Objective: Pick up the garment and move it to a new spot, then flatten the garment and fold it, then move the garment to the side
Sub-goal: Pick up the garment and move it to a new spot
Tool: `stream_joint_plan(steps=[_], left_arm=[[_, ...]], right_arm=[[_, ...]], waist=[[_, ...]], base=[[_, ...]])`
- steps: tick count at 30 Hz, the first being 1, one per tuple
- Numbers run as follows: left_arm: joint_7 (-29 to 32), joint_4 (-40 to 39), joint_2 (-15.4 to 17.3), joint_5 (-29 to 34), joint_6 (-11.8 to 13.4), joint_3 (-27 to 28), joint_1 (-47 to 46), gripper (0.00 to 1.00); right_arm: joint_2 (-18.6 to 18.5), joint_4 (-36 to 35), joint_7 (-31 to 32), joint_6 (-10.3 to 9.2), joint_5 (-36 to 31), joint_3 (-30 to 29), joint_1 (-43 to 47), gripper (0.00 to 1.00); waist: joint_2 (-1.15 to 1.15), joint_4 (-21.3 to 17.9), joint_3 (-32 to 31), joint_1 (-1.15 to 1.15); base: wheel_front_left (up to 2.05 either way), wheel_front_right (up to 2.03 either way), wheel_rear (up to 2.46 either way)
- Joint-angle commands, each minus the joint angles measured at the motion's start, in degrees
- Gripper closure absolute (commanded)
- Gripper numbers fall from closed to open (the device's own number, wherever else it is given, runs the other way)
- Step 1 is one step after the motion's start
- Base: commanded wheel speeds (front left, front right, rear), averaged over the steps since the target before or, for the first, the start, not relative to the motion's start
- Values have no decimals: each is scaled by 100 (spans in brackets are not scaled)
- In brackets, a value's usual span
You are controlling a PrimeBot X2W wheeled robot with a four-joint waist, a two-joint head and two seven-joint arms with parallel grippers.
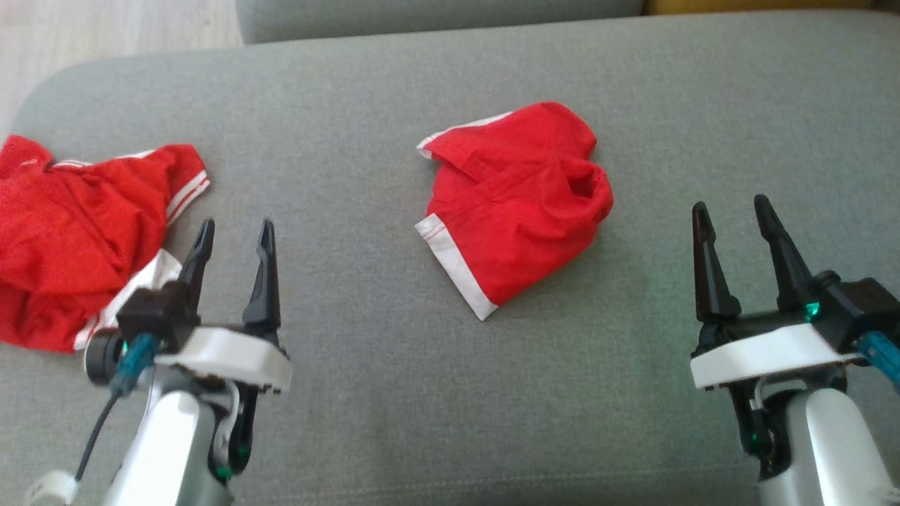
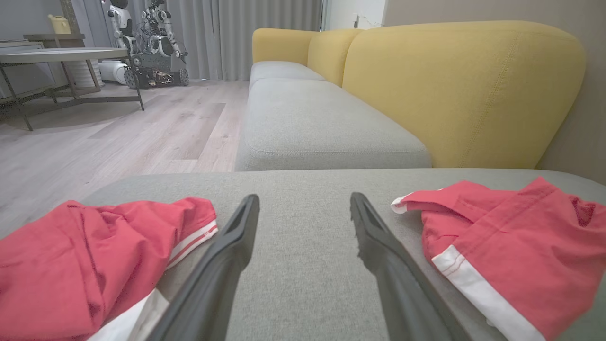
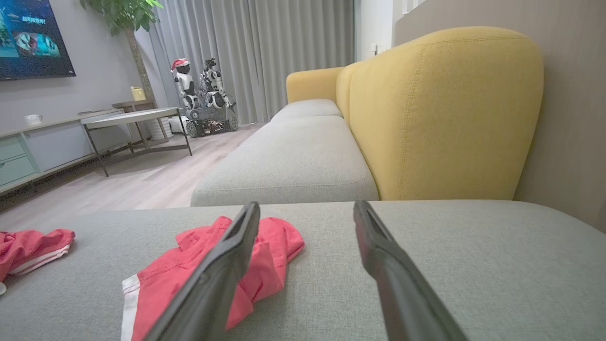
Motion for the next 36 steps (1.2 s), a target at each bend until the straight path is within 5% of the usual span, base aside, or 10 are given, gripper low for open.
stream_joint_plan(steps=[1,18,36], left_arm=[[-65,-237,147,15,36,219,-117,0],[-54,-563,188,46,116,134,766,0],[26,-722,240,-4,205,60,935,0]], right_arm=[[-25,-213,30,-4,-38,125,11,0],[-25,-227,329,-4,-230,189,559,0],[-25,-329,397,-4,-122,188,674,0]], waist=[[0,41,-78,0],[0,26,-755,0],[0,42,-790,0]], base=[[0,0,0],[0,0,0],[0,0,0]])
